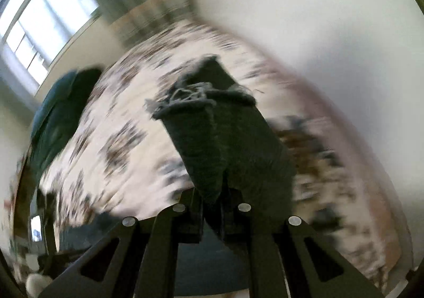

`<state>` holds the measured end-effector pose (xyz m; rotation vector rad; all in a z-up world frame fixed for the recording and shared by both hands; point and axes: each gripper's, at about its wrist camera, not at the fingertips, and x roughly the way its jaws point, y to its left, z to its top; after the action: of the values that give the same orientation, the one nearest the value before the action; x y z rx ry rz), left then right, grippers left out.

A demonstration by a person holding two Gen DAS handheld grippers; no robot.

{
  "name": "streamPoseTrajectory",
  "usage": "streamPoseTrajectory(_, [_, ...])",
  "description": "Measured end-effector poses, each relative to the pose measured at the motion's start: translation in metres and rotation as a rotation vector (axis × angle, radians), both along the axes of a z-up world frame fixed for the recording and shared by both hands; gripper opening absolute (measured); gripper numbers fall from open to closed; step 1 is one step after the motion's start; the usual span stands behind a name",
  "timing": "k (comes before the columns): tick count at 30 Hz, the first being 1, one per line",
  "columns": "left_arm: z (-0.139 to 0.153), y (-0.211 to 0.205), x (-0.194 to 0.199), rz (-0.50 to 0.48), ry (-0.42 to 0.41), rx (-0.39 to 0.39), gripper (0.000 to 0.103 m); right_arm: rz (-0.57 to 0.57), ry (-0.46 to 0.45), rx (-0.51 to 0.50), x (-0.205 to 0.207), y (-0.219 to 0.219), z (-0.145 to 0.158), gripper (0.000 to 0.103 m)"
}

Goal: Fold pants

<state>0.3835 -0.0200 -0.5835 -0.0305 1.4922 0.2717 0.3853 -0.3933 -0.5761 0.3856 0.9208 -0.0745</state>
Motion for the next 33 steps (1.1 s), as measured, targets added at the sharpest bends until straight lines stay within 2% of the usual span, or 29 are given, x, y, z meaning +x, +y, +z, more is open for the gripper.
streamPoseTrajectory(5, [0.006,0.072,-0.026,0.094,0.024,-0.02,0.103,0.217,0.053,-0.056,0.008,0.137,-0.024,0.01])
streamPoseTrajectory(9, [0.01,0.124,-0.044,0.155,0.026,-0.001,0.103,0.447,0.112,-0.165,0.003,0.261,-0.067,0.009])
streamPoseTrajectory(11, [0.011,0.15,-0.052,0.182,0.032,0.009,0.103,0.571,0.155,-0.258,-0.006,0.318,-0.096,0.009])
streamPoseTrajectory(15, [0.005,0.178,-0.053,0.203,0.044,-0.045,0.103,0.721,0.223,-0.394,-0.027,0.37,-0.146,0.012])
streamPoseTrajectory(17, [0.004,0.177,-0.046,0.197,0.034,-0.114,0.103,0.757,0.283,-0.399,-0.028,0.373,-0.16,0.022])
streamPoseTrajectory(18, [0.004,0.175,-0.042,0.191,0.028,-0.144,0.103,0.759,0.307,-0.335,-0.024,0.368,-0.157,0.03])
streamPoseTrajectory(20, [0.002,0.16,-0.028,0.161,0.017,-0.247,0.103,0.741,0.365,-0.171,-0.018,0.35,-0.147,0.082])
streamPoseTrajectory(23, [-0.007,0.134,-0.009,0.123,0.036,-0.37,0.103,0.623,0.396,0.106,-0.012,0.304,-0.118,0.085])
streamPoseTrajectory(24, [-0.013,0.118,-0.002,0.098,0.057,-0.425,0.103,0.585,0.403,0.153,-0.012,0.292,-0.111,0.085])
streamPoseTrajectory(26, [-0.029,0.092,0.008,0.057,0.11,-0.475,0.103,0.457,0.42,0.235,-0.013,0.253,-0.097,0.085])
streamPoseTrajectory(28, [-0.041,0.07,0.015,0.013,0.137,-0.47,0.103,0.336,0.426,0.27,-0.016,0.215,-0.09,0.085])
streamPoseTrajectory(30, [-0.057,0.051,0.022,-0.033,0.162,-0.432,0.1,0.248,0.438,0.288,-0.017,0.185,-0.089,0.085])
streamPoseTrajectory(32, [-0.069,0.037,0.023,-0.071,0.17,-0.404,0.078,0.145,0.461,0.241,-0.02,0.152,-0.095,0.085])
streamPoseTrajectory(33, [-0.072,0.031,0.023,-0.093,0.174,-0.389,0.063,0.098,0.488,0.213,-0.021,0.139,-0.101,0.085])
